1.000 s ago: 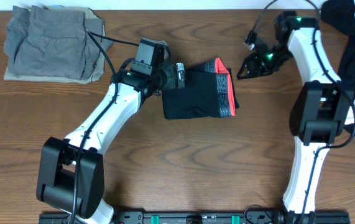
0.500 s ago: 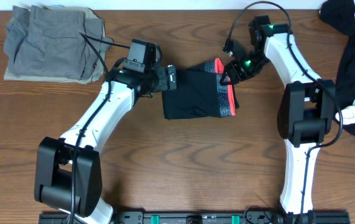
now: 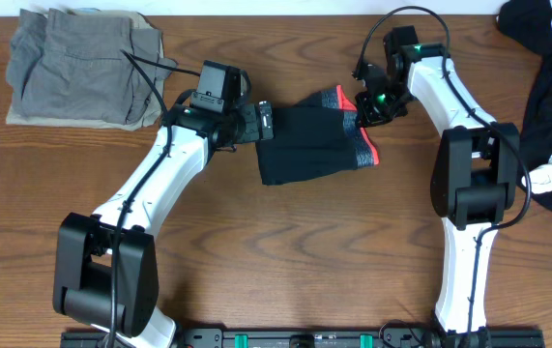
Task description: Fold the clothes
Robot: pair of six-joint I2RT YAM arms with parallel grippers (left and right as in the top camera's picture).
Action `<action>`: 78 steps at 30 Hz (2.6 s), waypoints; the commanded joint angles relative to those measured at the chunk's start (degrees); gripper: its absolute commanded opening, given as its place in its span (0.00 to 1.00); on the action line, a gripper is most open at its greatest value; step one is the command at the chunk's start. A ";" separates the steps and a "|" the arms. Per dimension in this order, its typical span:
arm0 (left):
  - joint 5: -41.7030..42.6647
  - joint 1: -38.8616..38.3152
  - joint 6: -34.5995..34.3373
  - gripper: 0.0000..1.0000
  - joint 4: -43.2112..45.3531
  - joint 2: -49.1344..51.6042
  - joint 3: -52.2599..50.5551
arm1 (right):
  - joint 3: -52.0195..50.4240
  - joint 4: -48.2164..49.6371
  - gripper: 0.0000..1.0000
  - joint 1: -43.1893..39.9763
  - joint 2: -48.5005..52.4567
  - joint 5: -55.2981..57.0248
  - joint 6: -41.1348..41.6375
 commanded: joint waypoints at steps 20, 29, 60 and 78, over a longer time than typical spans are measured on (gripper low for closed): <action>3.37 -3.72 9.20 0.98 -0.85 -1.07 1.44 | 1.01 3.13 0.71 -4.04 -12.76 5.29 5.40; 3.37 -10.14 9.90 0.49 -0.37 0.24 1.44 | 1.01 3.23 0.22 -8.41 -13.16 -1.55 5.51; -24.79 -3.06 17.57 0.10 6.67 15.93 0.94 | 1.01 4.15 0.27 -8.37 -13.14 -0.85 4.79; -12.50 -5.05 34.05 0.69 11.06 0.76 1.14 | 1.01 4.04 0.43 -8.37 -13.14 -0.02 4.81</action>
